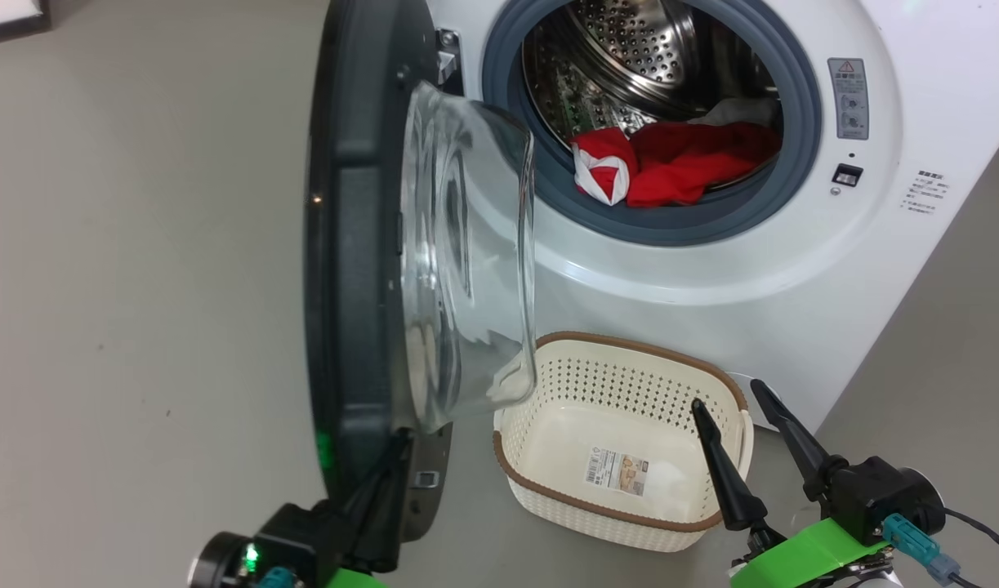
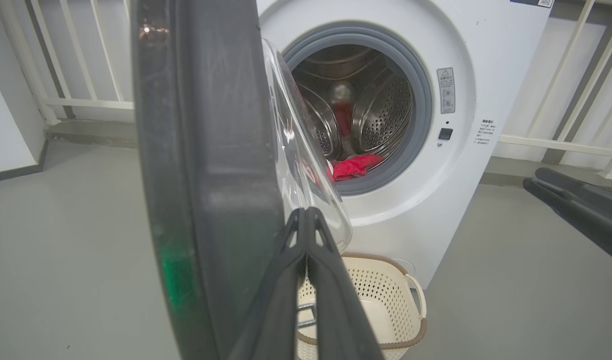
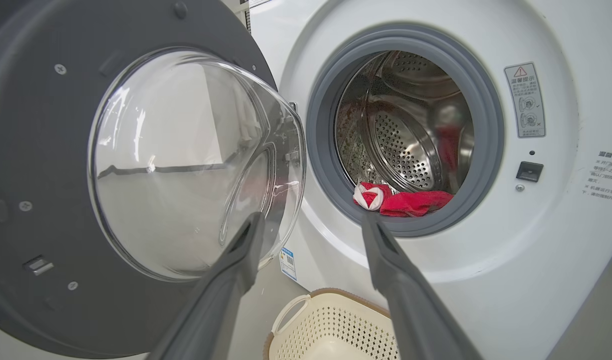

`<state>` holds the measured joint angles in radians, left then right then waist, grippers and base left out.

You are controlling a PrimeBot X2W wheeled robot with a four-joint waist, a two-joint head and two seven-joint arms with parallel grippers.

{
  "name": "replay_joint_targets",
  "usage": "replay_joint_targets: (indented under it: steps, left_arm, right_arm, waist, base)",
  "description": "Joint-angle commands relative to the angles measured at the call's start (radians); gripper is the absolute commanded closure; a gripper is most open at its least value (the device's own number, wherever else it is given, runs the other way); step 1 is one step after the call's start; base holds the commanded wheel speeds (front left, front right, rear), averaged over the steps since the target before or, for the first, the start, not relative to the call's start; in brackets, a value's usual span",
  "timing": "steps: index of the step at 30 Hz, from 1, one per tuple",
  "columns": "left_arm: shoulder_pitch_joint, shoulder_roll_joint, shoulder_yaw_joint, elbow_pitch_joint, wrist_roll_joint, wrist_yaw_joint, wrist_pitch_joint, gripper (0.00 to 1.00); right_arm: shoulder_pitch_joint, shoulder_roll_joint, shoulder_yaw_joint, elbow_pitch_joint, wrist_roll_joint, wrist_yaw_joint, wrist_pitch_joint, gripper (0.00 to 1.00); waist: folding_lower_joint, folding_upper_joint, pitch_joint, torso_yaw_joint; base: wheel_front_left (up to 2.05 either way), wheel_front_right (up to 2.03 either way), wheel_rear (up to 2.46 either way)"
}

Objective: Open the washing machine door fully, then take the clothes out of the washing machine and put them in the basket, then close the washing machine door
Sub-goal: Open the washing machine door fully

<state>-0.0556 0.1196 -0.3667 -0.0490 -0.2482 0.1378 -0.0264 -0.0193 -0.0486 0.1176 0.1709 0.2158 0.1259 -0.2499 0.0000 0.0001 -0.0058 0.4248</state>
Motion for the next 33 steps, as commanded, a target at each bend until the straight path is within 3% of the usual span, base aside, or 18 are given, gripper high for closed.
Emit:
replay_joint_targets:
  steps: [1,16,33]
  left_arm:
    - [-0.014,0.021,0.057,-0.02,-0.005,0.021,0.006,1.0]
    - [-0.001,0.058,0.156,0.01,-0.035,0.08,-0.014,1.0]
    - [-0.07,0.097,0.217,0.086,-0.075,0.076,-0.036,1.0]
  right_arm:
    - [-0.006,-0.002,0.026,-0.023,-0.006,0.005,-0.012,0.0]
    - [0.008,-0.002,0.035,-0.013,-0.01,0.005,-0.012,0.0]
    - [0.002,-0.002,0.045,-0.01,-0.03,0.005,-0.012,0.0]
  waist:
    - [0.0,-0.0001,-0.001,0.004]
    - [0.0,-0.0001,-0.022,0.048]
    - [0.0,-0.0001,0.004,0.066]
  base:
    - [0.0,0.0,0.0]
    - [0.0,0.0,0.0]
    - [0.0,0.0,0.0]
